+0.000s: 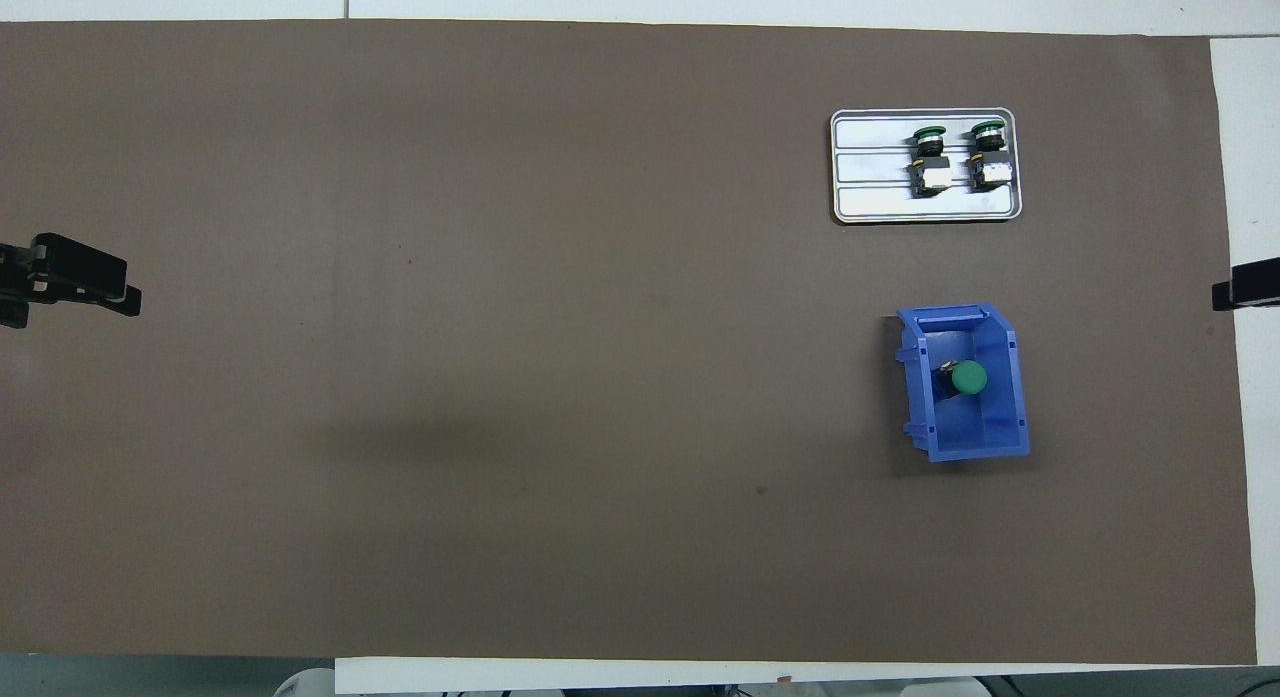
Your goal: Place and press button with both arms
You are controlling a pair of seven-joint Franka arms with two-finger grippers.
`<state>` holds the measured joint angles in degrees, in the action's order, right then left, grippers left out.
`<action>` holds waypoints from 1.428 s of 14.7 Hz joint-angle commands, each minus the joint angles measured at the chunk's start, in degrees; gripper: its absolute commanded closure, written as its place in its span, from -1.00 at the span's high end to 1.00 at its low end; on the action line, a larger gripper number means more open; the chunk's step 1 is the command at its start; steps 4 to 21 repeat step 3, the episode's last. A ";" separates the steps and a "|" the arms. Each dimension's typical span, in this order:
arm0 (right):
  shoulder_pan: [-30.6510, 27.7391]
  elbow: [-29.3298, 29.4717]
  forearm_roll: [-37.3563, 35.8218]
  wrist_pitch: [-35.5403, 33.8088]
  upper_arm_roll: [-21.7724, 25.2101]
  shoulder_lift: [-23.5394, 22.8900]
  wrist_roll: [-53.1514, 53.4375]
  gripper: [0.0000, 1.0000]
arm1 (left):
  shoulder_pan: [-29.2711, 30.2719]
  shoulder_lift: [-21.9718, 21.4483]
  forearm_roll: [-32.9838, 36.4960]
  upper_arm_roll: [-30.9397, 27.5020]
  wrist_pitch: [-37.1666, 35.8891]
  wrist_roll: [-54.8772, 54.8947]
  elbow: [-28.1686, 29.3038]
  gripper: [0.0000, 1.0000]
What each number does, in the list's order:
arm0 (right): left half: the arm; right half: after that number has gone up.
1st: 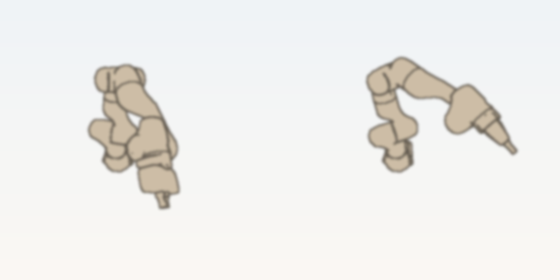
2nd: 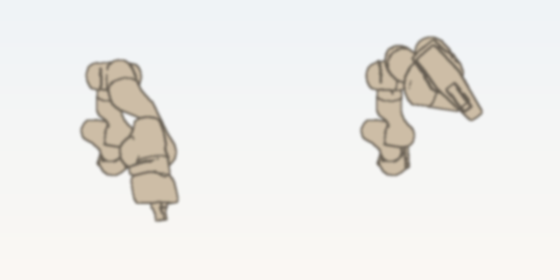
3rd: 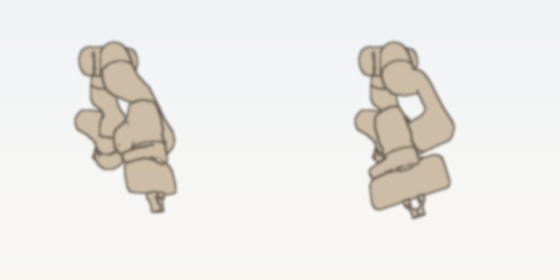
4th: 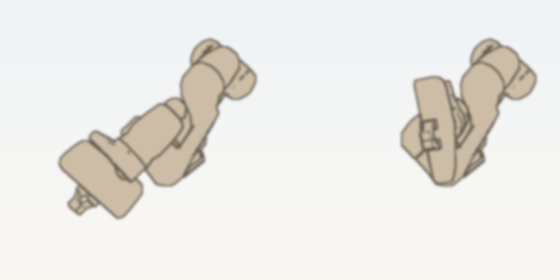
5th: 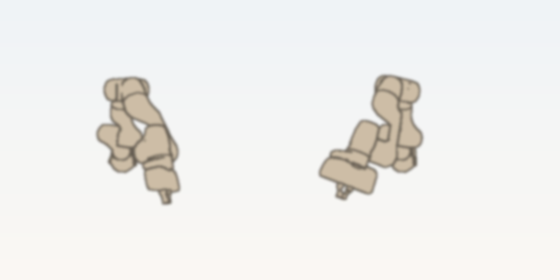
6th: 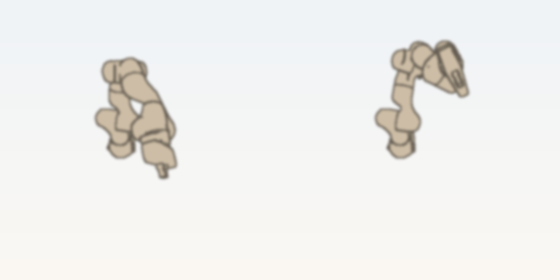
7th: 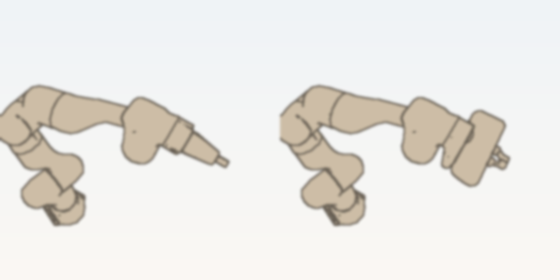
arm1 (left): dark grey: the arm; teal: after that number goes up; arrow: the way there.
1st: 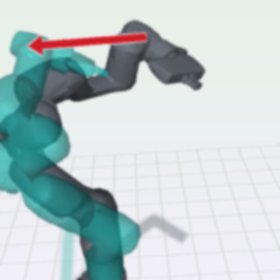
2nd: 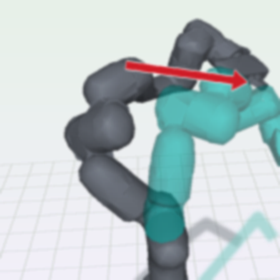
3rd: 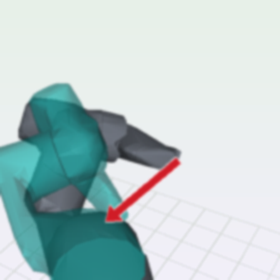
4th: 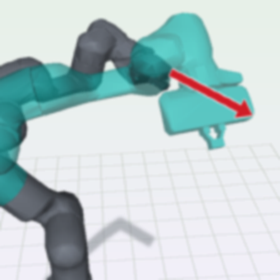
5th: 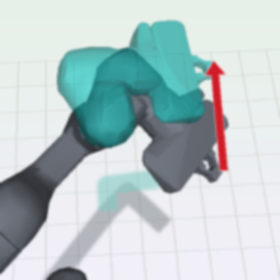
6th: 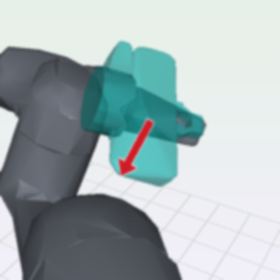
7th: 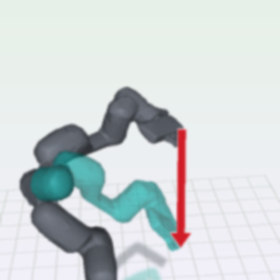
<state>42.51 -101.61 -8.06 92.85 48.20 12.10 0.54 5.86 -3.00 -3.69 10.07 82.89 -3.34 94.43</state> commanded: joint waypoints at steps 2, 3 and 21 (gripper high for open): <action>-0.41 0.09 0.15 0.05 -0.21 0.29 -0.89 0.97 | 0.38 -1.84 -0.44 -0.05 1.23 0.44 2.08 1.00; -0.50 0.01 0.15 -0.04 -0.21 0.29 -0.89 0.97 | 0.38 -1.84 -0.44 -0.05 1.23 0.44 2.08 1.00; -0.50 0.01 0.15 -0.04 -0.21 0.29 -0.89 0.97 | 0.38 -1.84 -0.44 -0.05 1.23 0.44 2.08 1.00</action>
